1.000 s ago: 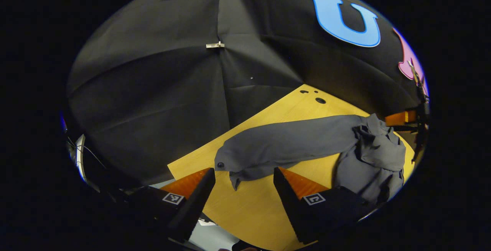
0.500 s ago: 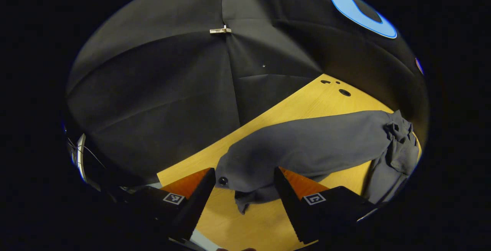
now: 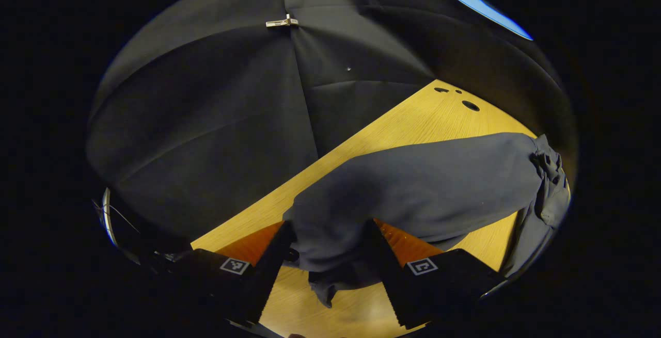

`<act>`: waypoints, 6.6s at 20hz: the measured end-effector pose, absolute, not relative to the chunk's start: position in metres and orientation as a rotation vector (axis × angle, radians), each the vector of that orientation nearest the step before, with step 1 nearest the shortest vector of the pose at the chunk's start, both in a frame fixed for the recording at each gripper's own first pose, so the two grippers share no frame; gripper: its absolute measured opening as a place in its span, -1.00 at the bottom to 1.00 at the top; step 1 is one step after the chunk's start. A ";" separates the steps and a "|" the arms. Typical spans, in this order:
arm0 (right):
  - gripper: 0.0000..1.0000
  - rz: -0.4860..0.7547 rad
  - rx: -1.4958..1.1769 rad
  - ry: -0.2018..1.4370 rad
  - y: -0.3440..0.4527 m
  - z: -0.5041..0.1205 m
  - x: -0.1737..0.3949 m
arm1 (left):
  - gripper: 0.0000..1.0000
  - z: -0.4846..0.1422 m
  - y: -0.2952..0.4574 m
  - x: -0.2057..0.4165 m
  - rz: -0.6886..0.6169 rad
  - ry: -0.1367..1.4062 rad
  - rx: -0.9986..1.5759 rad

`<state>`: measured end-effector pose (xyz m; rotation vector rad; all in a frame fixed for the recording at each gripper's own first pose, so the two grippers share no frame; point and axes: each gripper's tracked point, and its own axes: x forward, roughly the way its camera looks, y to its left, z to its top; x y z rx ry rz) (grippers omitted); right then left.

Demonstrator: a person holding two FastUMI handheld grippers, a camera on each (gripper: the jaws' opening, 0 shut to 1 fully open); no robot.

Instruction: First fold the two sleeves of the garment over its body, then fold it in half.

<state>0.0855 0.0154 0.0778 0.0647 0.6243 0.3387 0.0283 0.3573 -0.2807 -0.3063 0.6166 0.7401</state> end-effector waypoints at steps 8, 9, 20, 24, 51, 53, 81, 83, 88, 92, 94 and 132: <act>0.97 0.257 0.093 0.633 -0.027 0.075 0.059 | -0.30 -0.276 0.339 0.047 0.619 0.623 -0.233; 0.97 0.246 0.101 0.634 -0.032 0.074 0.056 | -0.57 -0.276 0.338 0.050 0.620 0.629 -0.224; 0.97 0.157 0.212 0.614 -0.087 0.067 0.049 | -0.89 -0.186 0.314 0.080 0.606 0.493 -0.338; 0.97 0.119 0.233 0.621 -0.113 0.048 0.038 | -0.89 -0.120 0.282 0.122 0.538 0.391 -0.325; 0.97 0.004 0.437 0.793 -0.162 -0.071 -0.030 | -0.87 -0.136 -0.194 0.296 -0.336 0.508 -0.132; 0.97 0.001 0.428 0.794 -0.164 -0.073 -0.030 | -0.82 -0.147 -0.207 0.301 -0.337 0.527 -0.143; 0.97 0.119 0.418 0.997 -0.064 -0.133 -0.025 | 0.91 -0.265 0.085 0.029 0.252 0.689 -0.144; 0.97 0.127 0.382 1.001 -0.057 -0.133 -0.031 | 0.91 -0.276 0.087 0.014 0.268 0.713 -0.136; 0.97 0.148 0.249 1.019 -0.053 -0.140 -0.033 | 0.91 -0.300 0.070 -0.007 0.257 0.781 -0.103; 0.89 0.198 0.031 1.023 -0.038 -0.147 -0.037 | 0.96 -0.311 0.063 -0.008 0.286 0.798 -0.095; 0.29 0.208 -0.091 0.992 -0.037 -0.149 -0.036 | 0.82 -0.313 0.056 -0.008 0.276 0.803 -0.095; -0.90 0.415 0.049 0.465 -0.011 0.016 0.093 | -0.90 -0.107 0.014 0.115 0.049 0.419 -0.136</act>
